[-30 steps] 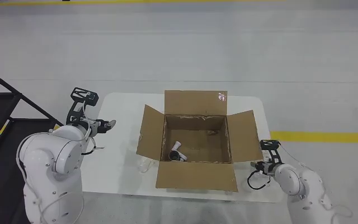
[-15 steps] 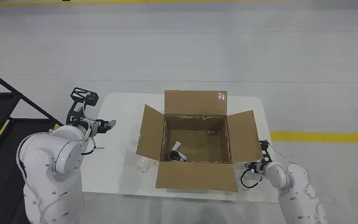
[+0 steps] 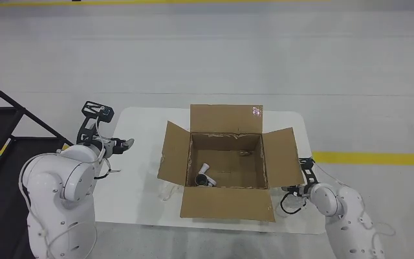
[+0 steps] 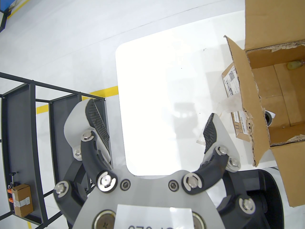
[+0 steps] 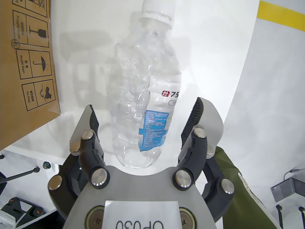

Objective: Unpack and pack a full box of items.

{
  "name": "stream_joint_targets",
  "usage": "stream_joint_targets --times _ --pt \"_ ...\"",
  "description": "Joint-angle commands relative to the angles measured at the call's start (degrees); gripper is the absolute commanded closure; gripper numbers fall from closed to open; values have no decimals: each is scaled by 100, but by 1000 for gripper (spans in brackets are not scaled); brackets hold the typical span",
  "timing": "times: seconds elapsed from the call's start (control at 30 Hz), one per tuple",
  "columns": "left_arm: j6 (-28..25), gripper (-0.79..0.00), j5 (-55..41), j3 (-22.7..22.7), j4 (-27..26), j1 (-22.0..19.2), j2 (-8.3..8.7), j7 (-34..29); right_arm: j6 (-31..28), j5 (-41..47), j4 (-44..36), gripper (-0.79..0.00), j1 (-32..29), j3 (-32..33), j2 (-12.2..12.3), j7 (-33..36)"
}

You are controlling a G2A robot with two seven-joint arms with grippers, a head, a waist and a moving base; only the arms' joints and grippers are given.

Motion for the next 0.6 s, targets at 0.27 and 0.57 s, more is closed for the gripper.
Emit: stream_joint_targets --times 0.27,0.57 --pt "0 -785 0 0 0 0 0 0 238 361 -489 -785 -122 466 63 -107" --pt "0 -785 0 0 0 0 0 0 639 965 -2964 0 -801 1437 116 -331"
